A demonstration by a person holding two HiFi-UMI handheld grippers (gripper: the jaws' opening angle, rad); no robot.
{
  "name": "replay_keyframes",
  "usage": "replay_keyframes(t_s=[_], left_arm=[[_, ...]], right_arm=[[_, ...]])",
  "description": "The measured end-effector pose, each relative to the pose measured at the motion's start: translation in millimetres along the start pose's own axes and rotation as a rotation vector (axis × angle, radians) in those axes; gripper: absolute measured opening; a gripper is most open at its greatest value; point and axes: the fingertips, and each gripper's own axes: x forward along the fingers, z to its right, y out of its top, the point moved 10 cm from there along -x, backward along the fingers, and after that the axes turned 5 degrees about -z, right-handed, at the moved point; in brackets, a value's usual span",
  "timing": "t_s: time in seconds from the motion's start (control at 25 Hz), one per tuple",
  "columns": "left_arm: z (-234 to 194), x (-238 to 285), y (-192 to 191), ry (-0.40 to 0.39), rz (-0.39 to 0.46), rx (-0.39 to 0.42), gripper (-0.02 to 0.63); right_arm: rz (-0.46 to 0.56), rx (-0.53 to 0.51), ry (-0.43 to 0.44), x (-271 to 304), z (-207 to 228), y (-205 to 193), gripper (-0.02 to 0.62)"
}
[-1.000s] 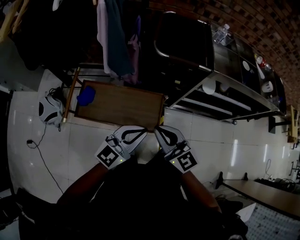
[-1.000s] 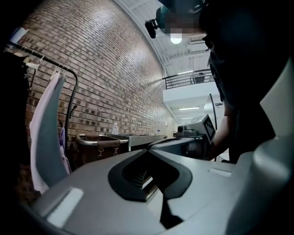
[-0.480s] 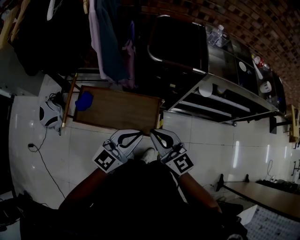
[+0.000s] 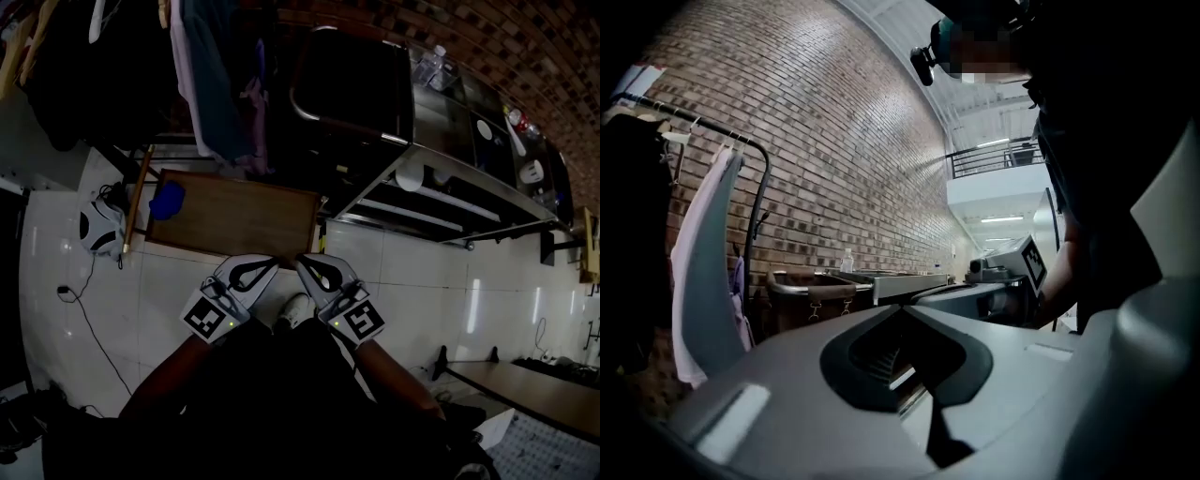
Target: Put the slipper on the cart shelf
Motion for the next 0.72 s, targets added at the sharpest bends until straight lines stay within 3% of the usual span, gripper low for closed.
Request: replay_keyframes(t_s=[0.72], left_arm=[[-80.0, -47.0, -10.1, -0.118, 0.002, 0.001, 0.003]], right_arm=[[0.003, 0.006, -0.109, 81.9, -40.7, 18.5, 0.0]])
